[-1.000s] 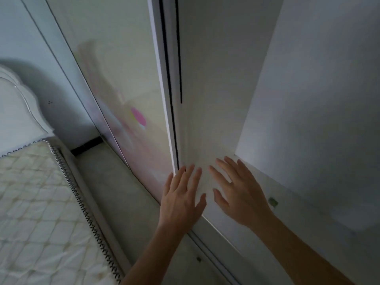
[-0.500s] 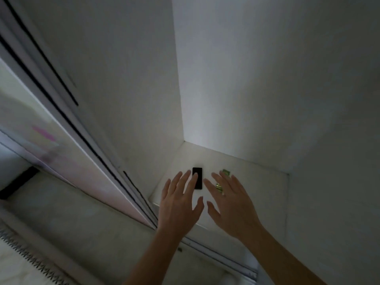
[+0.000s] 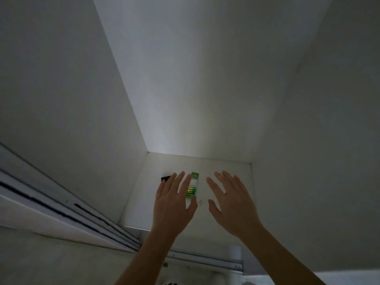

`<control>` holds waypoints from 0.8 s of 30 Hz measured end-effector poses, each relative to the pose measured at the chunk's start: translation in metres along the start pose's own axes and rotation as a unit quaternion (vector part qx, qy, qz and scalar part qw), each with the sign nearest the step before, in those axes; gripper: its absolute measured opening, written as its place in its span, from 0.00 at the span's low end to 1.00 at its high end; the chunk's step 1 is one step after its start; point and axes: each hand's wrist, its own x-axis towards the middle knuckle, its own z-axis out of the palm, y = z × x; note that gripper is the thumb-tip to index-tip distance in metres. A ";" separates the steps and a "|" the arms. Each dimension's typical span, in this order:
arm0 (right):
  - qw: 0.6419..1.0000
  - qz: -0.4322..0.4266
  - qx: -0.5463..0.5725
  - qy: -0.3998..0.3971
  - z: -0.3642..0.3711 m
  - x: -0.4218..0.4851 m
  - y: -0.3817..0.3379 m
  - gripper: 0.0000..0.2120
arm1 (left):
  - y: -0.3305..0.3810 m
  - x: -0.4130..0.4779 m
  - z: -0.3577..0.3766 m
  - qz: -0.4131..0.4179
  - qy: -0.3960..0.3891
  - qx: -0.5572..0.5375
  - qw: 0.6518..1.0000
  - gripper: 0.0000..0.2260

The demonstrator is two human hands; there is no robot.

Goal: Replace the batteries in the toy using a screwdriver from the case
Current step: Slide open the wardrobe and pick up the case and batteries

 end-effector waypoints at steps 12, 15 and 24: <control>0.993 0.113 0.017 -0.013 0.032 0.003 -0.065 0.27 | -0.102 0.000 -0.003 0.048 -0.021 -0.011 0.999 0.27; 0.991 0.133 0.024 -0.017 0.055 0.011 -0.082 0.26 | -0.137 0.003 0.011 0.062 -0.026 -0.006 0.998 0.28; 0.984 0.165 0.039 -0.060 0.137 0.030 -0.084 0.27 | -0.187 0.008 0.093 0.041 -0.060 -0.055 0.996 0.28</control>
